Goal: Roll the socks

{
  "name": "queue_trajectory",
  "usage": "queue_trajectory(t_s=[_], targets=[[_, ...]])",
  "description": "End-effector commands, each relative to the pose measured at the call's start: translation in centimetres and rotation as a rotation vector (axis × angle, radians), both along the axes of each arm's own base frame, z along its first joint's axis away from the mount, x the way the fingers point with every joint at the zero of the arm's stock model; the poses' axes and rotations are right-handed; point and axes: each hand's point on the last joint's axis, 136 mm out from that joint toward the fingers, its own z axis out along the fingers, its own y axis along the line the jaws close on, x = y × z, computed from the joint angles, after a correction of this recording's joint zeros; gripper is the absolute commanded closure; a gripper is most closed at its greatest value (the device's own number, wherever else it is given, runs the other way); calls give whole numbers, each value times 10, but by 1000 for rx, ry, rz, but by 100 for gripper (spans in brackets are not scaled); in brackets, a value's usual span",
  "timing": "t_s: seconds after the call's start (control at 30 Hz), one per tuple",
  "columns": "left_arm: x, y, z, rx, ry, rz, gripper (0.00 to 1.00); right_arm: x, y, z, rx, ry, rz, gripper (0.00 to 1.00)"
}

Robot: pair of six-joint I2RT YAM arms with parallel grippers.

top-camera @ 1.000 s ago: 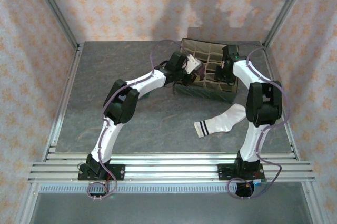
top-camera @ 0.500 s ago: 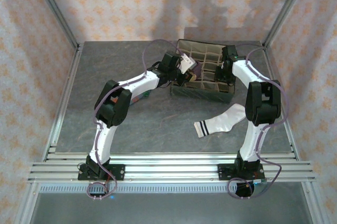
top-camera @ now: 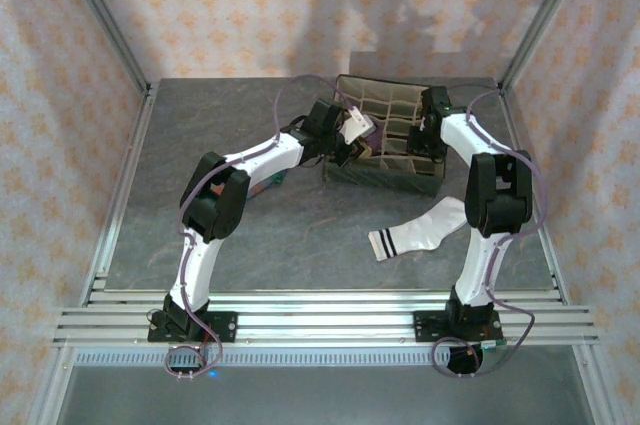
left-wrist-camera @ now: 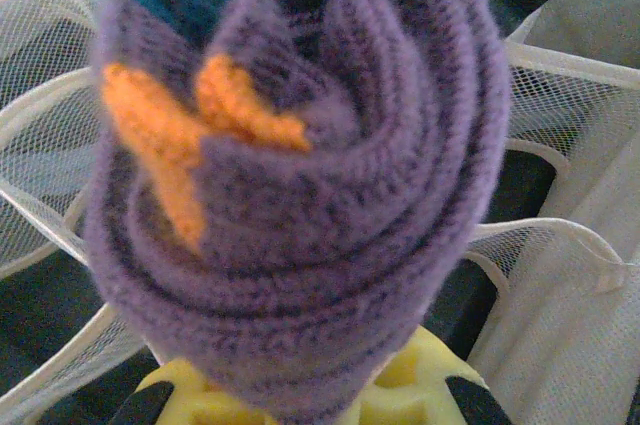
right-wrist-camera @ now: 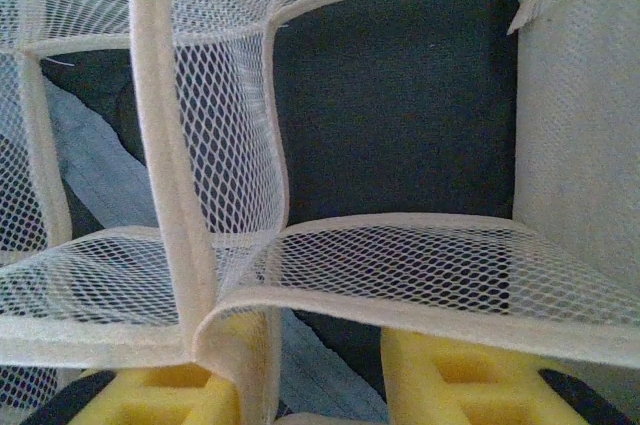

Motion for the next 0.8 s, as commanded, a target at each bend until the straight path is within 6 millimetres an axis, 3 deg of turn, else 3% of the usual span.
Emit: queue_trajectory(t_s=[0.0, 0.6, 0.77], targets=[[-8, -4, -1, 62, 25, -71, 100, 9, -5, 2, -3, -14, -21, 65], [-13, -8, -36, 140, 99, -138, 100, 24, -1, 0, 38, -34, -9, 66], [-7, -10, -36, 135, 100, -115, 70, 28, 2, 7, 54, -62, -2, 67]])
